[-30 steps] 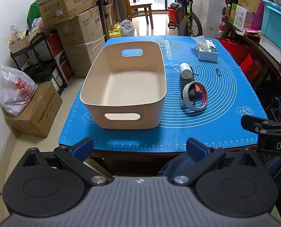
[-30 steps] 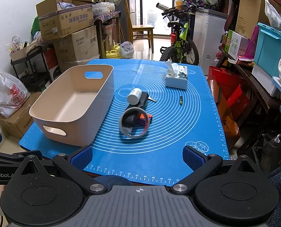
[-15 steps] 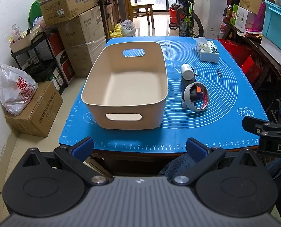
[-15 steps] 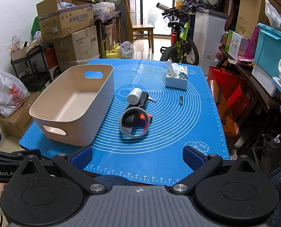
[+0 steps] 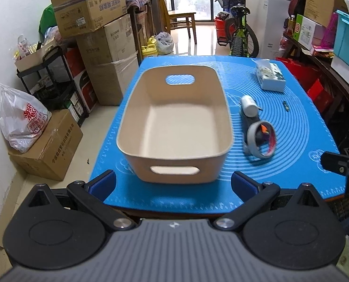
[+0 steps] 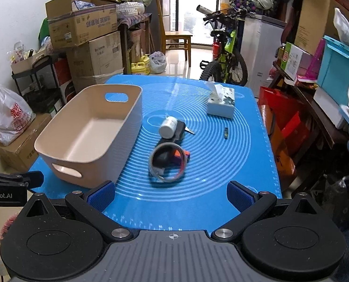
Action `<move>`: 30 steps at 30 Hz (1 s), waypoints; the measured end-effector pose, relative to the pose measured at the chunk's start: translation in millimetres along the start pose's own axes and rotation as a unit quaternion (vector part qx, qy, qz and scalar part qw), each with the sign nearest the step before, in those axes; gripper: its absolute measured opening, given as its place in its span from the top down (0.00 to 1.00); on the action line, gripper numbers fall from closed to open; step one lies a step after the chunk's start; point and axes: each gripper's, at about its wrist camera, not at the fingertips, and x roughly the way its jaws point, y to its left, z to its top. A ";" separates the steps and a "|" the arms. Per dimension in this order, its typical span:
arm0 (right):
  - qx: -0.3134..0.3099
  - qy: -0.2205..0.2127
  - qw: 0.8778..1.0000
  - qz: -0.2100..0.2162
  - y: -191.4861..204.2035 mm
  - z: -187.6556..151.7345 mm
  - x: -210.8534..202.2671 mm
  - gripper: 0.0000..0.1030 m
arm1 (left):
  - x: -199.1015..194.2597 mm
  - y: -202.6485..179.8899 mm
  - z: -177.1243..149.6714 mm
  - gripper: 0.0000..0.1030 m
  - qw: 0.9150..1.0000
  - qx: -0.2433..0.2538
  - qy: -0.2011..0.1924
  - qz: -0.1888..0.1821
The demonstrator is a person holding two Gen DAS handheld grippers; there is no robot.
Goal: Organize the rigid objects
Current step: 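Reach the right gripper to the tape roll while the left gripper grips the bin rim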
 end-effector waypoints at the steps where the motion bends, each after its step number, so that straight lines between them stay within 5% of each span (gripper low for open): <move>1: -0.001 -0.001 1.000 0.001 1.6 3.6 2.2 0.02 | 2.8 3.2 1.9 0.00 1.000 0.000 0.000 0.001; 17: 0.034 0.024 0.999 -0.011 6.0 52.7 73.2 0.02 | 77.3 59.4 38.7 0.00 1.000 0.008 0.022 0.020; 28: 0.045 0.071 0.996 -0.036 3.4 52.7 139.8 0.02 | 131.5 80.0 49.2 0.01 0.997 0.017 0.069 0.018; 30: 0.046 0.077 0.995 -0.037 1.8 50.7 149.7 0.02 | 139.0 82.4 51.1 0.11 0.997 0.008 0.080 0.013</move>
